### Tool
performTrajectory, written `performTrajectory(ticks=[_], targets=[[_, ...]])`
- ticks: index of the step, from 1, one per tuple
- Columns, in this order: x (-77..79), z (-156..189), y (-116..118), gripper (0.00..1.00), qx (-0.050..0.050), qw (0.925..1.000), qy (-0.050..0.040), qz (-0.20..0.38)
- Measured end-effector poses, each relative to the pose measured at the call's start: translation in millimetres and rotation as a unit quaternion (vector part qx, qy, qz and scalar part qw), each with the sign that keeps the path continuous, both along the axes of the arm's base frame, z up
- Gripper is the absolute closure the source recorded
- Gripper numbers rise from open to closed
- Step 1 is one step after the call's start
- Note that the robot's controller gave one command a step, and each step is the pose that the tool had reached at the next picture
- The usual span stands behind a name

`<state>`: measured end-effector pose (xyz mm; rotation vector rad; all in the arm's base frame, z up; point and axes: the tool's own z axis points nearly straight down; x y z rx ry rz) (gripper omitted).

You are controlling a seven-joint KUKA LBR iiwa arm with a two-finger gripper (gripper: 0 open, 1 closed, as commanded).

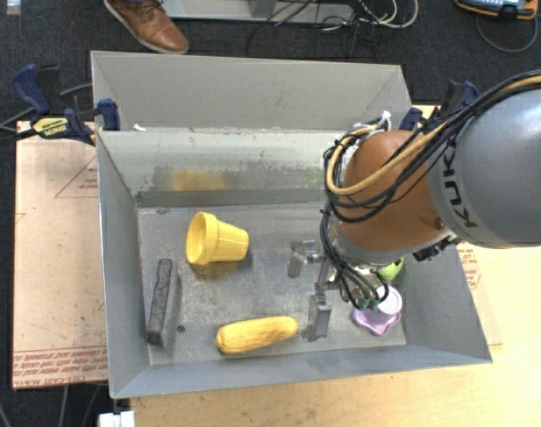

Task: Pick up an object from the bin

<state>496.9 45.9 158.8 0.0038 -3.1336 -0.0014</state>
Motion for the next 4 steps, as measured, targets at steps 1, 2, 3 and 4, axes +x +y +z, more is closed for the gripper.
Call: performTrajectory(ticks=[1,2,3,4], targets=[[1.8,4.3,-0.2,0.00,0.000,1.0000,-0.0036,-0.001],[-5.5,-38.1,5.5,0.00,0.000,0.9998,-0.0065,0.020],[-12.8,-71.1,14.6,0.00,0.001,0.9999,-0.0047,-0.010],[-15.1,-89.0,20.4,1.00,0.001,0.9999,-0.0067,0.008]])
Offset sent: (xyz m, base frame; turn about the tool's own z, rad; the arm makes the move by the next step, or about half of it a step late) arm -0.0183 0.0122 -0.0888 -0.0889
